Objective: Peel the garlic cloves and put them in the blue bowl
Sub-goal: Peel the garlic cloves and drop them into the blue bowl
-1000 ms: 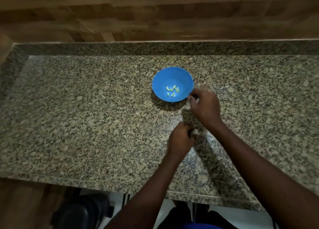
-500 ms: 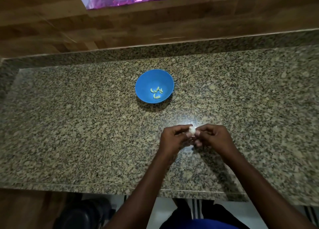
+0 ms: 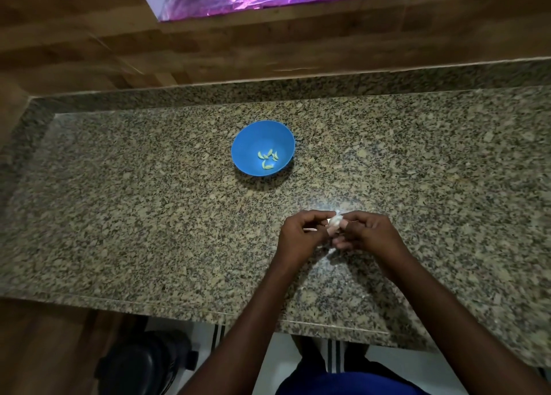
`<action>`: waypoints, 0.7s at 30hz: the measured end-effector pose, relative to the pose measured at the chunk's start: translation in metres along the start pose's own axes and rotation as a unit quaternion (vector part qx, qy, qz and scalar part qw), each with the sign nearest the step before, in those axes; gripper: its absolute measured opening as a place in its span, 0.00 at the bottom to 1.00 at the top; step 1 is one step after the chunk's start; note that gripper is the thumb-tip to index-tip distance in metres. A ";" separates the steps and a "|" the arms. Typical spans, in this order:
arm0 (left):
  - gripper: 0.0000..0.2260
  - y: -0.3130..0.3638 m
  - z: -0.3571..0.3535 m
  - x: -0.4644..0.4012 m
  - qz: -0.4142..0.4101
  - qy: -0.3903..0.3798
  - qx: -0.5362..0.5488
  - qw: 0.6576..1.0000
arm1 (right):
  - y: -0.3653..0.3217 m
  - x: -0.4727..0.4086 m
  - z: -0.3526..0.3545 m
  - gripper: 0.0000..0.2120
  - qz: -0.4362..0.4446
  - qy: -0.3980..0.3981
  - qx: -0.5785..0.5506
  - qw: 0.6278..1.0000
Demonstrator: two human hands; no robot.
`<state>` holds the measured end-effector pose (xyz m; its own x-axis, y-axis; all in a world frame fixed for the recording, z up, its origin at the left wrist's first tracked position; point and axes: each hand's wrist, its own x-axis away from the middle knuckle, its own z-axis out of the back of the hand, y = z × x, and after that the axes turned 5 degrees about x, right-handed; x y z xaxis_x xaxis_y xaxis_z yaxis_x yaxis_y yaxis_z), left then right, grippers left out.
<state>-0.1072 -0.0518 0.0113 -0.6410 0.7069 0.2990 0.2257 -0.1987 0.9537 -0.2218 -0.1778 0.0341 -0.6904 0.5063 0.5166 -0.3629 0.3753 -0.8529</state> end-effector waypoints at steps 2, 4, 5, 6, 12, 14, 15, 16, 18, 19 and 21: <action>0.11 0.004 -0.001 0.003 0.002 0.004 0.017 1.000 | 0.001 0.000 0.001 0.09 -0.007 -0.003 -0.009 1.000; 0.12 0.005 -0.001 0.006 0.002 0.004 0.034 0.999 | 0.003 0.001 0.001 0.09 -0.005 0.004 0.004 1.000; 0.12 0.005 -0.002 0.007 0.000 0.009 0.028 1.000 | 0.003 0.002 0.002 0.09 -0.001 0.011 0.016 1.000; 0.13 0.004 -0.002 0.008 -0.001 0.014 0.020 1.000 | 0.003 0.003 0.002 0.08 0.005 0.016 0.026 1.000; 0.17 0.002 -0.004 0.011 -0.017 0.019 -0.013 1.000 | -0.001 0.007 0.001 0.07 -0.001 -0.003 0.011 1.000; 0.18 0.004 -0.004 0.012 -0.024 0.010 -0.029 0.999 | -0.001 0.007 0.000 0.07 -0.005 -0.001 0.009 1.000; 0.19 0.005 -0.003 0.013 -0.023 0.003 -0.034 0.999 | -0.001 0.006 0.001 0.06 -0.010 0.000 0.012 1.000; 0.19 0.006 -0.002 0.014 -0.020 -0.002 -0.037 0.999 | -0.002 0.005 0.001 0.06 -0.016 0.001 0.018 1.000; 0.19 0.008 -0.001 0.015 -0.022 -0.006 -0.046 0.999 | -0.003 0.004 0.002 0.06 -0.034 -0.002 0.028 0.999; 0.19 0.008 -0.001 0.016 -0.031 -0.004 -0.057 0.998 | -0.004 0.003 0.001 0.06 -0.043 -0.003 0.030 0.999; 0.19 0.009 -0.001 0.016 -0.056 0.004 -0.083 0.995 | -0.006 0.002 -0.001 0.06 -0.054 0.001 0.023 0.998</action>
<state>-0.1158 -0.0427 0.0242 -0.6605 0.7261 0.1909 0.0290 -0.2295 0.9729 -0.2204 -0.1781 0.0399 -0.6454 0.4662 0.6051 -0.4630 0.3913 -0.7953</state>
